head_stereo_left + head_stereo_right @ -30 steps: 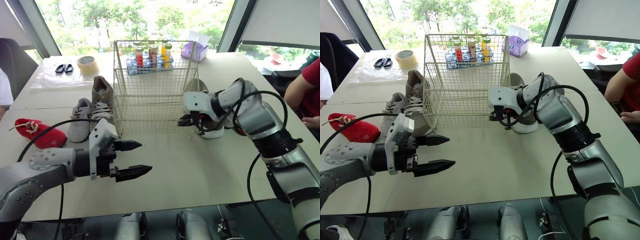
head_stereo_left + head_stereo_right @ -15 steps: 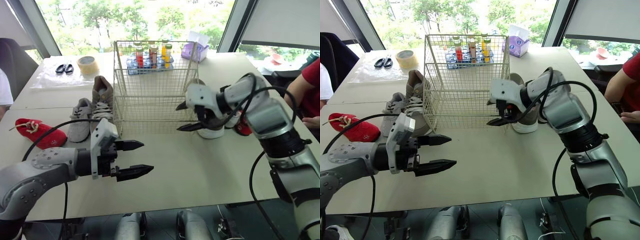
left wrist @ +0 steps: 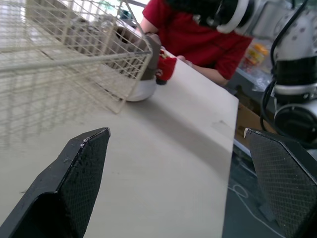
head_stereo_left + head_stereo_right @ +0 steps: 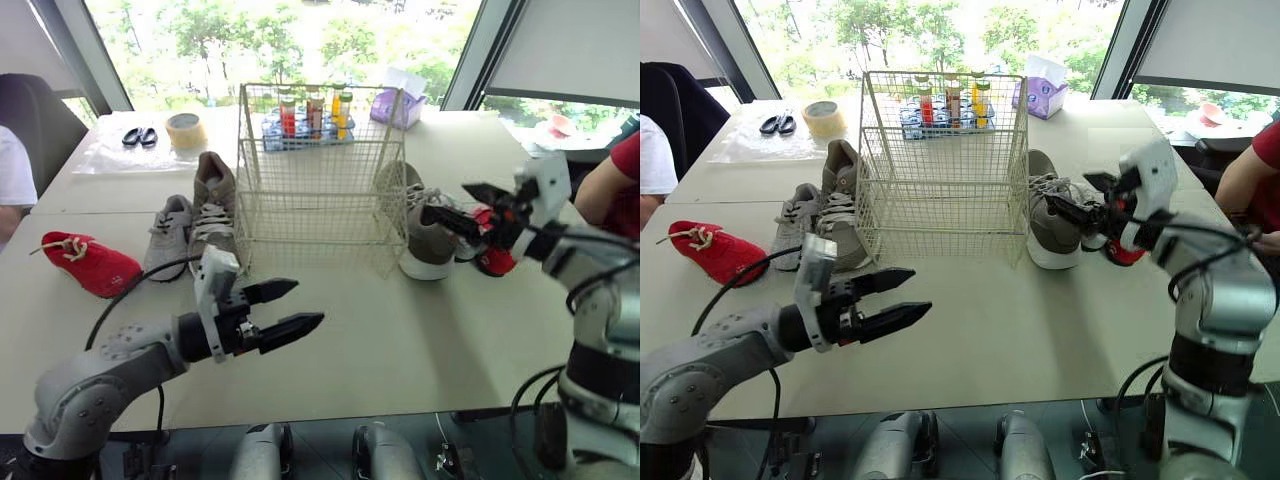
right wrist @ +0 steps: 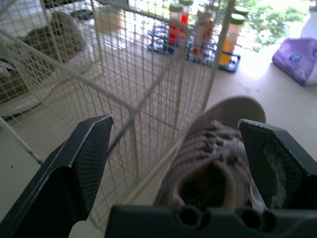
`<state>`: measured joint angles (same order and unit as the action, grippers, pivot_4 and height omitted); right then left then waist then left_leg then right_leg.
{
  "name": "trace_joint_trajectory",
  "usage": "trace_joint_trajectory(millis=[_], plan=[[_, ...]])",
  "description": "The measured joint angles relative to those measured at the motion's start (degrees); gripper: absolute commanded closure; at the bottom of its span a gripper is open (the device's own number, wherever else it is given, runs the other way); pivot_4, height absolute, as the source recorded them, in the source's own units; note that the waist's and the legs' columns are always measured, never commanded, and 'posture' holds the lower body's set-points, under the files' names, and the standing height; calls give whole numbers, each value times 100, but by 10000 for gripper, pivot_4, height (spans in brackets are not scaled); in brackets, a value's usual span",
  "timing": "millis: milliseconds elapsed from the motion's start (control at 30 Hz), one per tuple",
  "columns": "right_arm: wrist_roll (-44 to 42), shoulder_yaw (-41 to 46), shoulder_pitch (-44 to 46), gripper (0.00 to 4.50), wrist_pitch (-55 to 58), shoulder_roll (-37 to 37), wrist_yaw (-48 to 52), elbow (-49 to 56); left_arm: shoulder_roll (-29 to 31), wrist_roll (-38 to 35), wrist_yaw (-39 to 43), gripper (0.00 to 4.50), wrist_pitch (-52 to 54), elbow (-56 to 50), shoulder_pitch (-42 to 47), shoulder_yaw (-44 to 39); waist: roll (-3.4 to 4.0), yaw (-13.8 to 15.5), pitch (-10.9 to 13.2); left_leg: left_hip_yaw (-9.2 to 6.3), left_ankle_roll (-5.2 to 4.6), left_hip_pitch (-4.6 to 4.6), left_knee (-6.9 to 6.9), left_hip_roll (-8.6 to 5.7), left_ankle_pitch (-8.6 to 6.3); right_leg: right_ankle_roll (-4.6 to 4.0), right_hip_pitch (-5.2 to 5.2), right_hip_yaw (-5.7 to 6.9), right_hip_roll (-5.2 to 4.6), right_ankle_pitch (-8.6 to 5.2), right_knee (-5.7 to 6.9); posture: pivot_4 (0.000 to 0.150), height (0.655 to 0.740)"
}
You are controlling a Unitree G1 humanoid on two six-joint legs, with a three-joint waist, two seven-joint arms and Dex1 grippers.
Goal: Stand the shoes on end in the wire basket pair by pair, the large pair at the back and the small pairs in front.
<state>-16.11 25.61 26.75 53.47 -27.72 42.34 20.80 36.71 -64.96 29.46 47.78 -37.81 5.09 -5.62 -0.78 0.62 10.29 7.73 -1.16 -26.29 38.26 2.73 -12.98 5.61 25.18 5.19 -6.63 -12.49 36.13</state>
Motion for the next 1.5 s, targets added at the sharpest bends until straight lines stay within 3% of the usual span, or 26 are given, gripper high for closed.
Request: trace_joint_trajectory(millis=[200,333,633,900,1000,1267,1300,1500], plan=[[-167,279,-1033,614,-627,674,-856,626,-70,231,49,0,1,154,144,154,25,-10,-17,-2,0,6,-1,3,0,-1,-6,-2,8,-1,-3,1500,7351],[-217,193,-1164,614,-933,945,-1270,597,-152,358,87,0,1,196,161,287,27,-14,-23,-5,0,15,-1,4,-1,-20,-13,-3,11,-12,-3,1500,7351],[-229,-570,-1213,614,-1883,1160,-1528,-597,-249,606,103,0,-1,237,166,447,32,-24,-23,-4,0,20,-2,4,-1,-21,-17,-4,10,-13,-4,1500,7351],[-84,-901,-622,614,-2928,1153,-1688,-2077,-249,714,27,0,-18,236,76,394,32,-46,-23,-4,0,27,-4,5,-1,-21,-23,-4,10,-14,-4,1500,7351],[-1,-1054,-529,8213,-3274,1148,-1670,-2370,-260,772,0,0,-64,234,73,394,32,-95,-23,-4,-1,54,-6,5,-1,-22,-45,-4,10,-15,-5,1500,7351],[83,-1275,-589,40343,-3678,1115,-1788,-2402,-260,816,-25,0,-88,230,20,389,32,-149,-25,-3,-29,87,-18,12,-21,-30,-69,-4,10,-22,-9,1500,7351],[86,-1291,-617,42158,-3679,1117,-1833,-2363,-256,819,-24,0,-88,231,21,389,32,-141,-25,-3,-29,87,-18,12,-22,-30,-69,-4,7,-22,-9,1500,7351],[81,-1307,-715,42421,-3527,1155,-2216,-2020,-254,791,37,0,-67,351,249,382,35,-129,-24,-2,-29,83,-18,12,-22,-30,-65,-4,5,-24,-9,1500,7351]])
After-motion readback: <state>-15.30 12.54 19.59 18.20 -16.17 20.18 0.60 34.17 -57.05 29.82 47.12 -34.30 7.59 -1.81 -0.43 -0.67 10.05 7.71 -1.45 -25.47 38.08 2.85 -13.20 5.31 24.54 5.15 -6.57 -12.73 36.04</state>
